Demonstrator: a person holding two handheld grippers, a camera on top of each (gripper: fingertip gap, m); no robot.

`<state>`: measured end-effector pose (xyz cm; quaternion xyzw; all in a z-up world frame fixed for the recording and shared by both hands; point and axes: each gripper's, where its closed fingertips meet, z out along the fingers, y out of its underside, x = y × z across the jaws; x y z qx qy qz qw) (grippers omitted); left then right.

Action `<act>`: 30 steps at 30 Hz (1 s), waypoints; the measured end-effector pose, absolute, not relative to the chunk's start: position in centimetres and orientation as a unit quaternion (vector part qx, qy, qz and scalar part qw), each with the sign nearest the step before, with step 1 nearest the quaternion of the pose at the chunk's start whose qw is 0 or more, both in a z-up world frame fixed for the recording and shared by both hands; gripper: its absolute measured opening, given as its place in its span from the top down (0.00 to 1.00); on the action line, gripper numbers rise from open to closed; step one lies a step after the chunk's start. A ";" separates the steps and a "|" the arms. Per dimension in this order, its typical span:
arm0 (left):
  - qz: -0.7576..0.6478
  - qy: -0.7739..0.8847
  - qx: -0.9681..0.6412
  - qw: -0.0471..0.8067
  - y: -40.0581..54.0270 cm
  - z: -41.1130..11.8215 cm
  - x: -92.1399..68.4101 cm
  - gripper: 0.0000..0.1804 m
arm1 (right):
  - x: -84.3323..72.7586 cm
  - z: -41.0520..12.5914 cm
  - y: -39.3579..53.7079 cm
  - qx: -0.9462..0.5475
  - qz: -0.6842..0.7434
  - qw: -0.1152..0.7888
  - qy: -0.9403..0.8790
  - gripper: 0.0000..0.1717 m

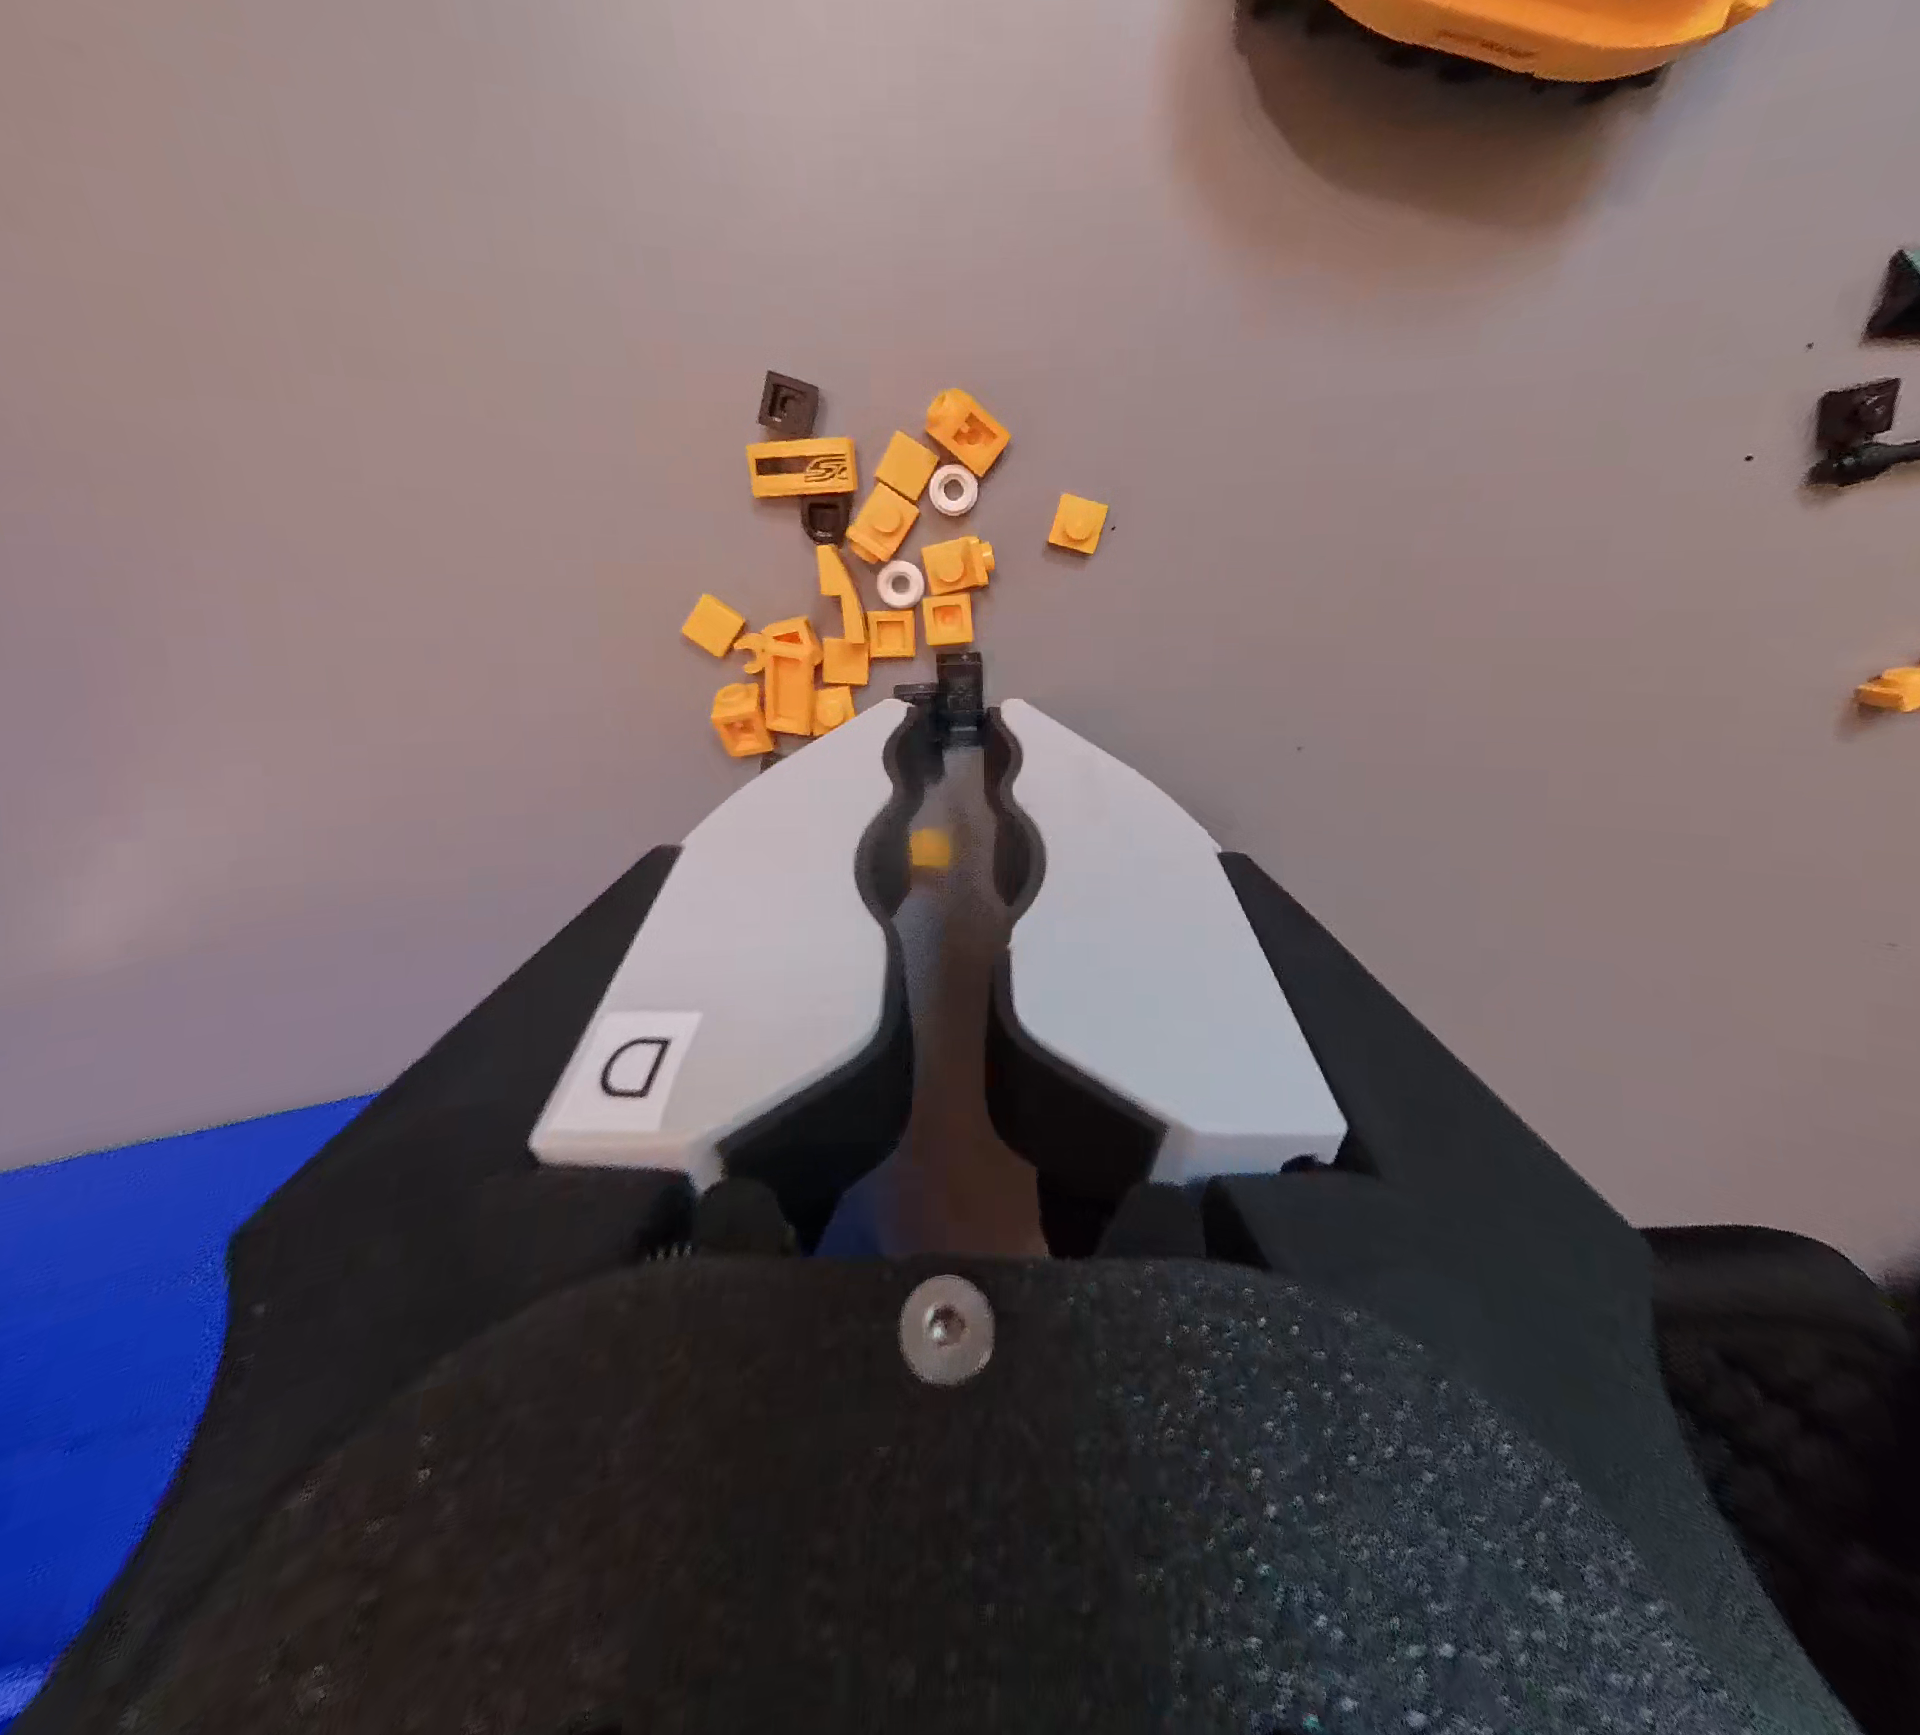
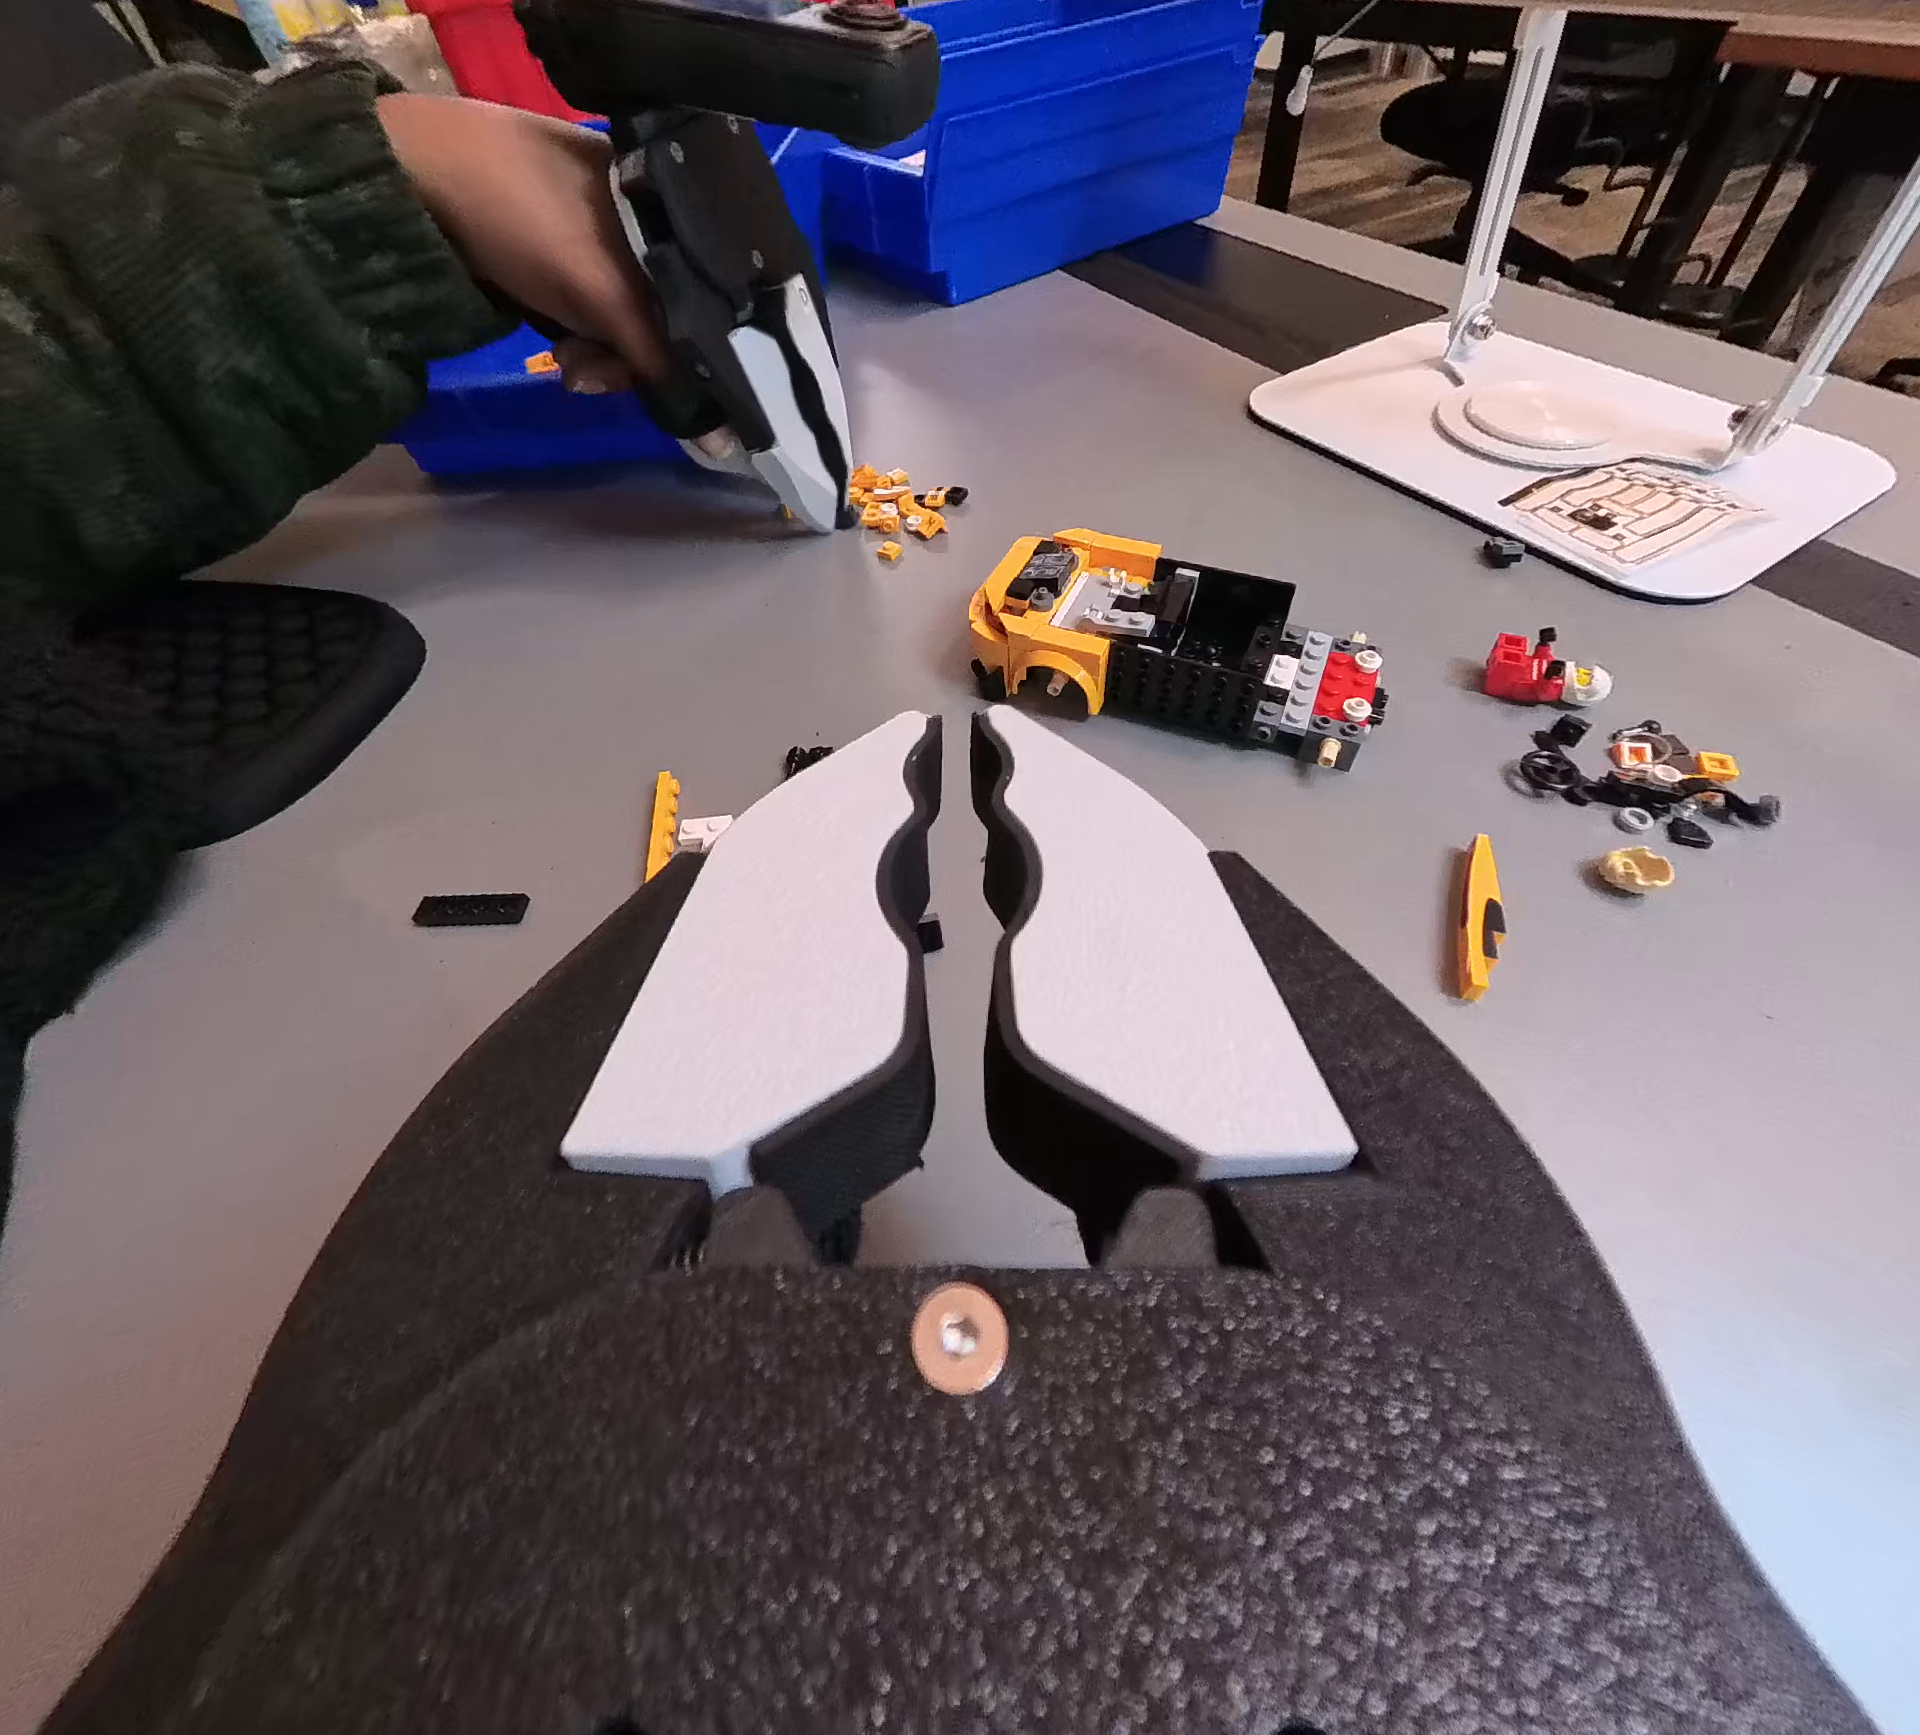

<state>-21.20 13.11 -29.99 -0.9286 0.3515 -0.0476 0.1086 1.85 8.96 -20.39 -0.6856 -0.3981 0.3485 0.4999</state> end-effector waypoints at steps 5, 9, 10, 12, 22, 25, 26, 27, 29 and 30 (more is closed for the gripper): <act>-0.052 0.389 -0.911 0.130 12.8 -30.0 -21.0 0.96 | 1.8 -20.4 8.9 -0.686 0.347 0.499 -0.401 0.97; -0.099 0.398 -0.894 0.179 11.1 -28.5 -19.7 0.96 | 1.8 -20.4 8.9 -0.686 0.346 0.500 -0.400 0.97; -0.107 0.396 -0.890 0.198 10.5 -27.5 -19.7 0.96 | 1.9 -20.4 8.9 -0.686 0.346 0.500 -0.400 0.97; -0.101 0.384 -0.885 0.243 9.5 -24.8 -20.7 0.96 | 1.8 -20.4 8.9 -0.686 0.347 0.500 -0.399 0.97; 0.025 0.223 -0.940 0.257 9.5 -23.6 -32.9 0.77 | 1.4 -20.2 8.4 -0.680 0.340 0.502 -0.411 0.97; 0.052 0.217 -0.938 0.267 10.4 -24.0 -33.1 0.72 | 1.6 -19.9 8.5 -0.679 0.339 0.509 -0.407 0.97; 0.060 0.218 -0.935 0.272 10.7 -23.9 -33.0 0.70 | 1.6 -19.9 8.6 -0.680 0.341 0.507 -0.405 0.97; 0.062 0.218 -0.934 0.277 10.9 -23.8 -32.8 0.69 | 1.6 -20.1 8.6 -0.682 0.342 0.505 -0.404 0.97; 0.065 0.218 -0.931 0.287 11.3 -23.6 -32.4 0.66 | 1.6 -20.3 8.6 -0.684 0.342 0.501 -0.406 0.97; 0.068 0.220 -0.930 0.287 11.3 -23.5 -32.4 0.66 | 1.5 -20.4 8.6 -0.683 0.340 0.501 -0.408 0.97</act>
